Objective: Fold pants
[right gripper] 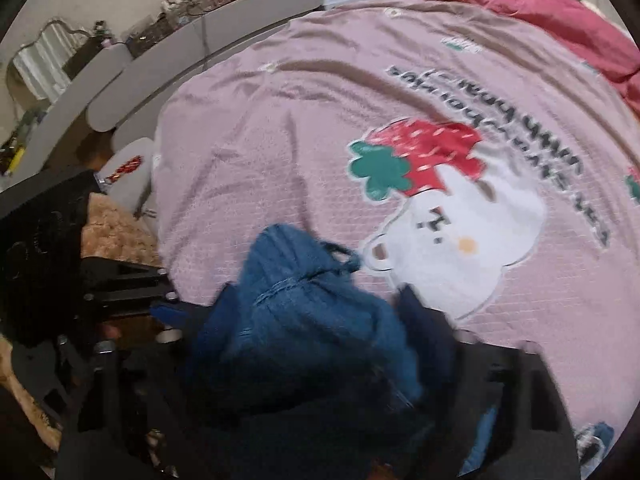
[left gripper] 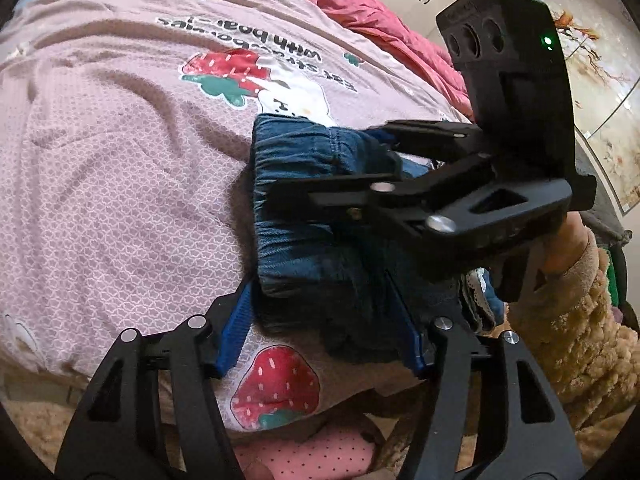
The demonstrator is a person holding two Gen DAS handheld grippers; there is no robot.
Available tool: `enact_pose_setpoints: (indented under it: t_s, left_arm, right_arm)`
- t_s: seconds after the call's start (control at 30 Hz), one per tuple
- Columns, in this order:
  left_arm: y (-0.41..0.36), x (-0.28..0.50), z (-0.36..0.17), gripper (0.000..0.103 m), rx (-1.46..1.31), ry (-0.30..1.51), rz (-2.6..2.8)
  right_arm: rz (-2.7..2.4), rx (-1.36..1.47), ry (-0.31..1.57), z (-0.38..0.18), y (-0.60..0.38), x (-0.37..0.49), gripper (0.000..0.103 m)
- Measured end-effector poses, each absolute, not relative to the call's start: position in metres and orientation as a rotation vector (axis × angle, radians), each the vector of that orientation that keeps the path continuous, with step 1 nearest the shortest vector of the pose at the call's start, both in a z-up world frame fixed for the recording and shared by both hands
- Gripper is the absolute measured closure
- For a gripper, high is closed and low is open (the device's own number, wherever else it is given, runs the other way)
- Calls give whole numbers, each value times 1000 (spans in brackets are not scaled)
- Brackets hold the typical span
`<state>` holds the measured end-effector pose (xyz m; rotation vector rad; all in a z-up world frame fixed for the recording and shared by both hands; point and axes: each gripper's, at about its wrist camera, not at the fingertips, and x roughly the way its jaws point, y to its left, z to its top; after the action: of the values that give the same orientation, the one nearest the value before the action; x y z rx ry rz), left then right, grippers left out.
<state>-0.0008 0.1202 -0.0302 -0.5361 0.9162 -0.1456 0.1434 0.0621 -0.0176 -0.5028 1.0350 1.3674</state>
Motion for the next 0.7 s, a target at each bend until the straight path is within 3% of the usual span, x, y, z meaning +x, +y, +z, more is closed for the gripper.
enact_pose_setpoints:
  t_s: [0.1, 0.2, 0.5, 0.7]
  left_arm:
    - [121, 4, -30, 48, -541, 922, -141]
    - [120, 5, -26, 43, -535, 912, -138]
    - [109, 18, -19, 33, -588, 877, -213]
    - [93, 29, -12, 38, -715, 804, -391]
  right_arm:
    - [1388, -487, 1023, -17, 58, 142, 61]
    - [1398, -456, 988, -5, 44, 143, 69]
    - [1439, -314, 879, 36, -10, 146, 71]
    - [1408, -238, 816, 54, -47, 162, 71]
